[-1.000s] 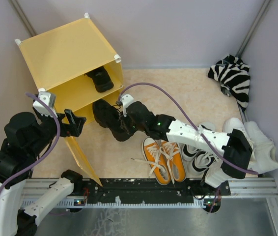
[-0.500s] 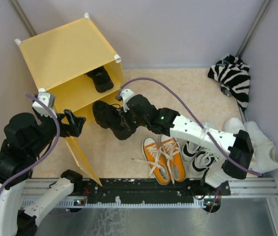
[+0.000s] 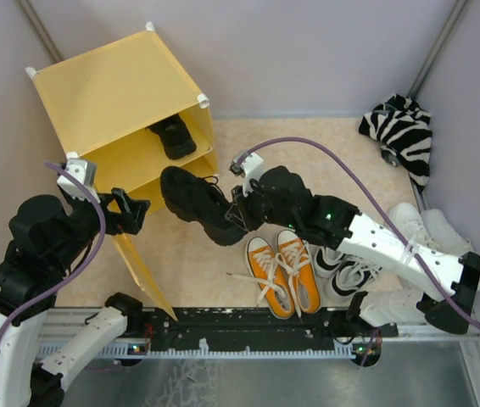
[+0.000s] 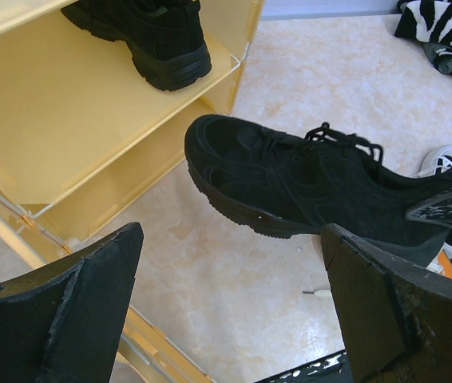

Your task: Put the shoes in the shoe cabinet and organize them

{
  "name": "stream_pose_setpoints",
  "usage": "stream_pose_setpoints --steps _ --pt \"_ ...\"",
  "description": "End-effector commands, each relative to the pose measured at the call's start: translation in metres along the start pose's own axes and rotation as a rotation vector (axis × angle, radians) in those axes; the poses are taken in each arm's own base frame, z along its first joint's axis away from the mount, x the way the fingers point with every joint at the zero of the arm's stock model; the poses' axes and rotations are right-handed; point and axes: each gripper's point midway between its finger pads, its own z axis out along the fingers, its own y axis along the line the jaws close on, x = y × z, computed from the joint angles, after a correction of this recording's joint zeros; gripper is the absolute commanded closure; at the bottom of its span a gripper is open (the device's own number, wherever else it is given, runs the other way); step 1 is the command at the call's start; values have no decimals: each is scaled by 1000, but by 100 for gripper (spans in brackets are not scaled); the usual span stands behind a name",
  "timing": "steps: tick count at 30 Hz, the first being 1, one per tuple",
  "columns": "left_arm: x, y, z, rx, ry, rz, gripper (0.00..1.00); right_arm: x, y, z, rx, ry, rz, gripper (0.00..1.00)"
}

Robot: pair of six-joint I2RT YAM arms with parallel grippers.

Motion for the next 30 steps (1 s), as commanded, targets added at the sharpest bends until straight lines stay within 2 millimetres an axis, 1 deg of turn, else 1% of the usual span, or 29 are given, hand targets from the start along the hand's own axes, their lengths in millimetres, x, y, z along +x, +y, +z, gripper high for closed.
stream_pose_setpoints --steps 1,3,5,9,10,13,14,17,19,26,29,30 --pt "26 2 2 -8 96 -6 1 -77 17 -19 -65 -284 8 100" --pt "24 1 1 -3 90 -5 1 -90 19 -12 -66 -331 12 100" --pt "22 0 -1 8 81 -5 1 -103 19 0 -61 -376 17 100" --pt "19 -10 -4 66 78 4 1 -130 18 32 -59 -433 9 100" --pt "18 -12 -5 76 74 9 1 -135 18 44 -65 -442 11 100" --pt "12 -16 -10 100 52 13 1 -159 22 61 -83 -500 21 100" --pt "11 -17 -11 110 45 18 1 -164 22 68 -78 -510 25 100" --pt "11 -20 -13 136 38 38 1 -187 24 81 -77 -579 45 100" --pt "13 -24 -14 160 39 50 1 -191 21 101 -65 -599 61 100" --pt "21 -27 -16 200 38 78 1 -219 2 156 -14 -676 139 100" --pt "22 -30 -18 221 35 82 1 -222 -5 184 22 -696 149 100" --pt "22 -31 -19 226 33 85 1 -219 -9 197 39 -692 151 100"
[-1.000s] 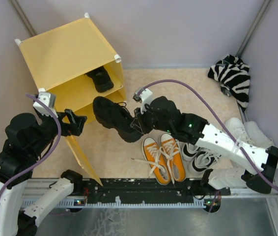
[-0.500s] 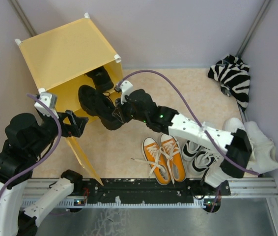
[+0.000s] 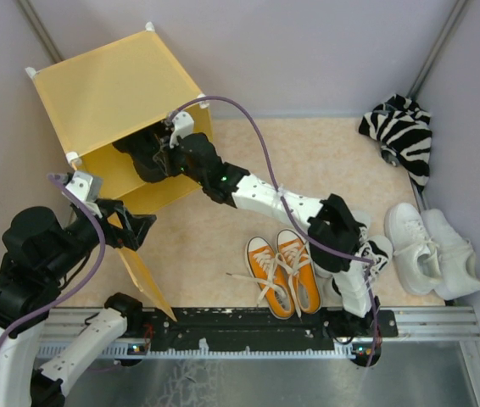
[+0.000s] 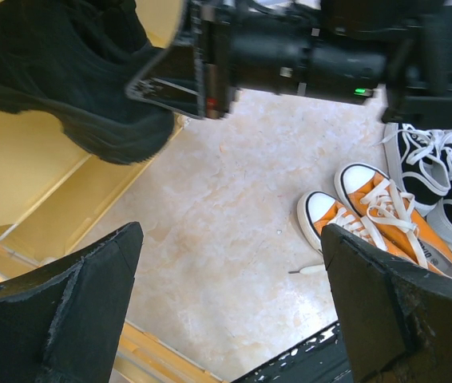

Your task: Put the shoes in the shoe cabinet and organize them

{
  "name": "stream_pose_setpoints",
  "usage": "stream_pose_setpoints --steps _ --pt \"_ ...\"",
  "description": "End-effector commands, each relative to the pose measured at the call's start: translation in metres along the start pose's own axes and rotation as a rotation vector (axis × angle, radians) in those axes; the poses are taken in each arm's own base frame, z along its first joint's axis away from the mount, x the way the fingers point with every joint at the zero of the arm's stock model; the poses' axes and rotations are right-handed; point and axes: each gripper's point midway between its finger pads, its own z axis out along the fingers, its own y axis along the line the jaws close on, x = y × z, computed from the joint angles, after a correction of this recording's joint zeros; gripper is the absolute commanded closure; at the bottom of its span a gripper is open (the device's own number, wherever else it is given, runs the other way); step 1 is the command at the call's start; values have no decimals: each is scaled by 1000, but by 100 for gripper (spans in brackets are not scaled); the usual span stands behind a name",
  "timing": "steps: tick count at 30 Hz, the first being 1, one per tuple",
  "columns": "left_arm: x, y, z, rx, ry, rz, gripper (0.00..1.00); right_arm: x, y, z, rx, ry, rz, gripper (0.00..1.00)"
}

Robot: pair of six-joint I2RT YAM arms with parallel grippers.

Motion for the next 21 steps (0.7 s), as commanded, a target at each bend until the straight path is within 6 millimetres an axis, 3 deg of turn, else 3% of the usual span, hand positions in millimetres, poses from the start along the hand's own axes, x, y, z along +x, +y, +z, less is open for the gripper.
stream_pose_setpoints --steps 1,6,12,17,18,19,21 --pt "12 -7 -3 46 35 11 1 -97 8 22 7 -339 77 100" --pt "16 -5 -6 34 44 13 1 -94 0 48 23 -362 98 100" --pt "18 -2 -8 17 49 12 1 -84 1 59 19 -338 122 100" --pt "16 -1 -3 12 51 13 1 -81 1 54 13 -326 123 61" --pt "16 0 -2 10 51 13 1 -81 2 51 5 -325 117 40" --pt "15 0 -1 10 49 13 1 -82 4 49 -9 -324 115 33" --pt "14 1 1 5 46 9 1 -86 10 40 -44 -330 112 31"
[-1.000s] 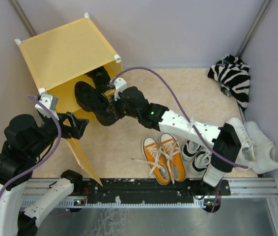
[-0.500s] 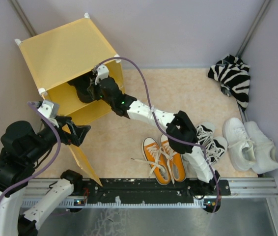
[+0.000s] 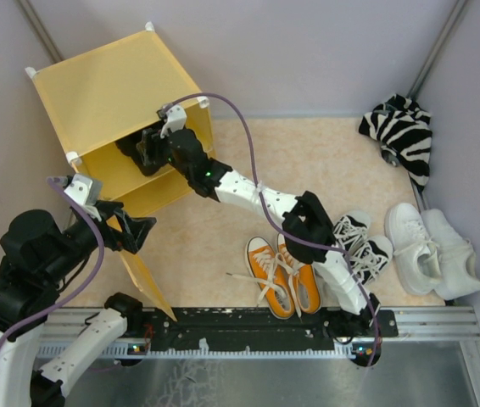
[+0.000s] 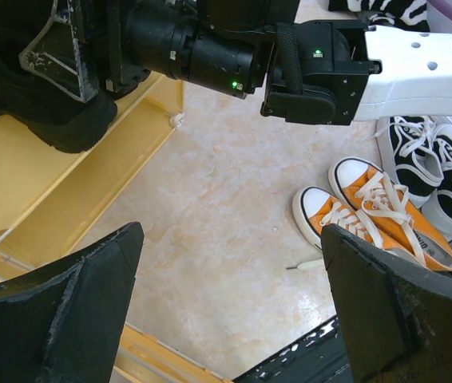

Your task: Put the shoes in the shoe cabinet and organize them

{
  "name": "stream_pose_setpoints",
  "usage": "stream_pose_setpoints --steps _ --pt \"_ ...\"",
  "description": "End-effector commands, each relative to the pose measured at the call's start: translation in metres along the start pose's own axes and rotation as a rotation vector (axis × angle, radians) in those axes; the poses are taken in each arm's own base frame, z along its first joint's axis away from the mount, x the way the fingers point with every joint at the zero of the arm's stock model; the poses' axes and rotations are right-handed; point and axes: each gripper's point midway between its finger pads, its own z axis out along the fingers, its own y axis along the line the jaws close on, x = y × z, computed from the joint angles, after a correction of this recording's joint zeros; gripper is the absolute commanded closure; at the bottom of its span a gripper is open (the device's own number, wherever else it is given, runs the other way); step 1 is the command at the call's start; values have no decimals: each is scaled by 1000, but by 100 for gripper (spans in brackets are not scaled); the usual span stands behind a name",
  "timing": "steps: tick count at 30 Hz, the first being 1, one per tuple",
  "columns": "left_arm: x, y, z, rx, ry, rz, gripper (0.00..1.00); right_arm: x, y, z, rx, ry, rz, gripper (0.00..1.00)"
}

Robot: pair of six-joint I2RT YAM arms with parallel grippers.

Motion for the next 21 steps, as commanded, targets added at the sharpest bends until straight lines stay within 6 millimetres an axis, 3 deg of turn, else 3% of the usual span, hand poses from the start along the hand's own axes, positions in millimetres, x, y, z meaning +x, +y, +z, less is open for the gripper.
stream_pose_setpoints --steps 1,7,13,16,21 --pt "12 4 6 -18 50 -7 1 -77 30 -23 -121 -170 39 30" --pt "10 9 9 -47 46 -15 1 -83 39 -57 -190 -162 52 29" --pt "6 15 11 -80 42 -15 1 -79 27 -107 -190 -104 27 25" --pt "5 17 12 -93 41 -16 1 -73 3 -124 -118 -52 13 27" --pt "-1 15 12 -85 16 -11 1 -42 -68 -150 121 130 -71 29"
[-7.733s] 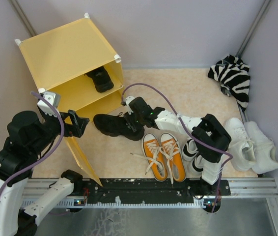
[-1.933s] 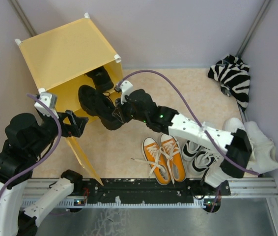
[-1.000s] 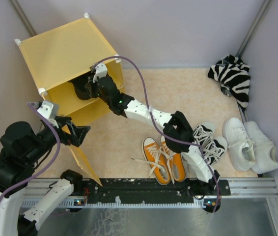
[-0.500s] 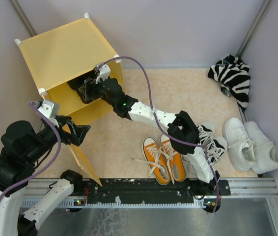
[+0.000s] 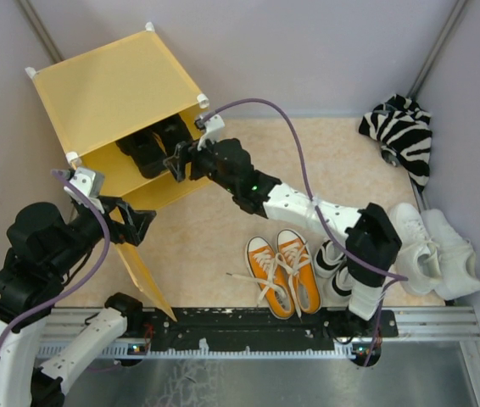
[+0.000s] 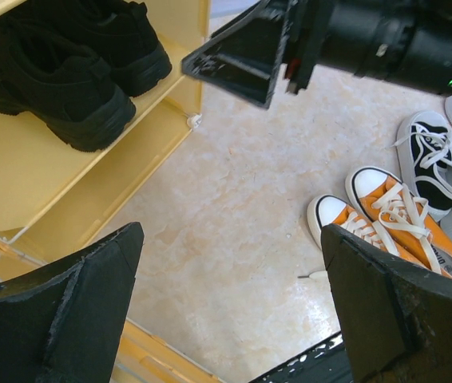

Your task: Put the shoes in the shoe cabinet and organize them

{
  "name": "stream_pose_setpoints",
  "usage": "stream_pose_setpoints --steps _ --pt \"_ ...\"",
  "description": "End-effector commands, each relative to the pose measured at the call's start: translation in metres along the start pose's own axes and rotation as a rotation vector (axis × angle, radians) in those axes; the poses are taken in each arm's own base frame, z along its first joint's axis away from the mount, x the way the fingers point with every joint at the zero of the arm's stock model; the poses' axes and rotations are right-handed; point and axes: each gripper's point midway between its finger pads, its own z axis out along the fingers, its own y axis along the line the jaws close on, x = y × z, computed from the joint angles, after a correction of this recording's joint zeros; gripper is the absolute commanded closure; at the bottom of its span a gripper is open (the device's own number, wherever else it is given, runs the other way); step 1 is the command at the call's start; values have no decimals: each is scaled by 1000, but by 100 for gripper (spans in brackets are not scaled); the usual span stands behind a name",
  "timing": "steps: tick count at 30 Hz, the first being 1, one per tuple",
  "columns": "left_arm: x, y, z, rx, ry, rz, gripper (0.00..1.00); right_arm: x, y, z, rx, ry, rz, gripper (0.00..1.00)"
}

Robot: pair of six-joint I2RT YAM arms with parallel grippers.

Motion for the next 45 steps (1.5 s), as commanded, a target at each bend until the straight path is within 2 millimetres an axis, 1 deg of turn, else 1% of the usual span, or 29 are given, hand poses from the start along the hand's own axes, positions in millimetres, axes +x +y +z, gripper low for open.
stream_pose_setpoints --steps 1,4,5,6,8,10,11,14,17,19,22,25,27,29,31,33,35,40,43,45 --pt "0 3 0 -17 5 -2 1 -7 -57 -43 209 84 -77 29" --pt "-4 5 0 -29 7 6 1 11 -82 -82 322 183 -133 27" --pt "-5 6 1 -35 10 6 1 21 -88 -98 347 233 -144 26" --pt "-6 6 1 -40 11 5 1 35 -94 -117 368 303 -151 26" --pt "-8 8 4 -49 8 6 1 60 -99 -151 381 411 -133 27" --pt "-9 9 7 -56 11 14 1 87 -101 -187 396 523 -87 27" --pt "-9 11 9 -62 14 21 1 96 -101 -205 402 568 -60 28" --pt "-8 15 13 -84 17 30 1 116 -98 -252 418 665 16 32" --pt "-11 17 15 -95 -14 35 1 131 -96 -283 436 722 79 34" --pt "-17 19 14 -106 -45 32 1 149 -92 -298 440 770 122 36" --pt "-22 21 14 -120 -74 23 1 172 -78 -315 422 837 159 38" --pt "-21 22 17 -125 -78 21 1 194 -62 -331 403 911 175 39" --pt "-19 23 19 -125 -74 19 1 203 -54 -341 394 946 193 41" --pt "-16 22 22 -121 -68 18 1 208 -50 -351 408 958 202 41" --pt "-12 20 23 -110 -60 13 1 208 -50 -358 426 948 212 42" --pt "-17 17 24 -94 -85 8 1 208 -53 -363 443 936 221 43" --pt "-17 16 23 -83 -94 3 1 211 -57 -367 460 938 225 44" --pt "-19 13 18 -71 -113 -1 1 230 -61 -370 481 966 235 45" --pt "-18 12 18 -66 -115 0 1 242 -70 -374 524 965 236 45" --pt "-18 11 17 -58 -114 1 1 245 -75 -372 549 941 243 45"
